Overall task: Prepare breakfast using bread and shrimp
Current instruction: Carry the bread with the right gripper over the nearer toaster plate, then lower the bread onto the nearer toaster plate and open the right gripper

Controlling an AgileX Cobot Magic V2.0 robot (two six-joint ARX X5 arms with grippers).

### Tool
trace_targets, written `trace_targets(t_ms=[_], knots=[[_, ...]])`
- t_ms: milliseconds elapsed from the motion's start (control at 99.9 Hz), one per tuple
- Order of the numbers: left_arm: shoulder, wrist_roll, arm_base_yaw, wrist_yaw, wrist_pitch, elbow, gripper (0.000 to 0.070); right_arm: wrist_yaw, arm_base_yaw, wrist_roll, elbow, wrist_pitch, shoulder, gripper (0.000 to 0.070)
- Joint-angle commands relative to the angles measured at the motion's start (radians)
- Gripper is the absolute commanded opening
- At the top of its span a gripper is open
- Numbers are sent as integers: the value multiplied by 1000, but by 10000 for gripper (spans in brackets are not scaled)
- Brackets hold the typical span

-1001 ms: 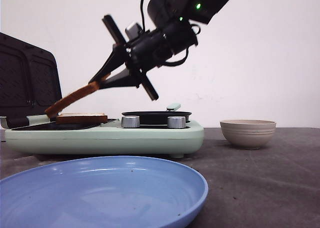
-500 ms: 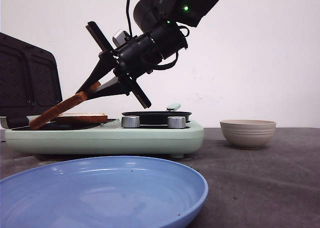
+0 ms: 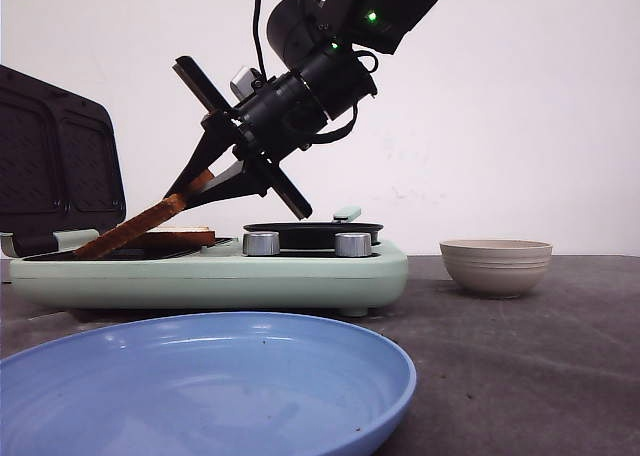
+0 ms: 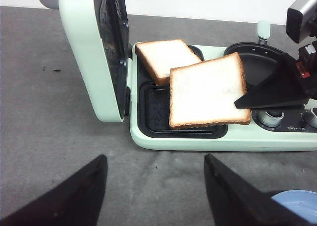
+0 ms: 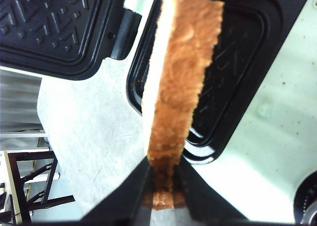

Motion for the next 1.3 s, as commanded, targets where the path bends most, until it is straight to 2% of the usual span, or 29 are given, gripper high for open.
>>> trace_targets(t_ms=[0,270,390,420,440,510,600,750,861,1151,1291], knots=[[2,5,0,-3,5,6,312,2,16,8,29,-3,24,3],[2,5,0,-3,5,6,312,3,27,7,29,-6,30,3],[2,5,0,-3,5,6,312,43,35,13,29,23,30,13],[2,5,0,-3,5,6,312,47,35,15,29,27,30,48],[2,5,0,-3,5,6,312,47,35,16,29,29,30,103],[2,5,0,-3,5,6,312,51,35,16,29,27,30,226],[2,5,0,-3,5,6,312,76,36,11,29,21,30,287],[2,5,0,-3,5,6,312,117,41,-14,29,19,29,300],[2,5,0,-3,5,6,312,146,40,-33,35,-5,29,350],[2,5,0,-3,5,6,312,212,41,-95,75,-69,29,350],[2,5,0,-3,5,6,312,200,42,-98,87,-72,29,350]])
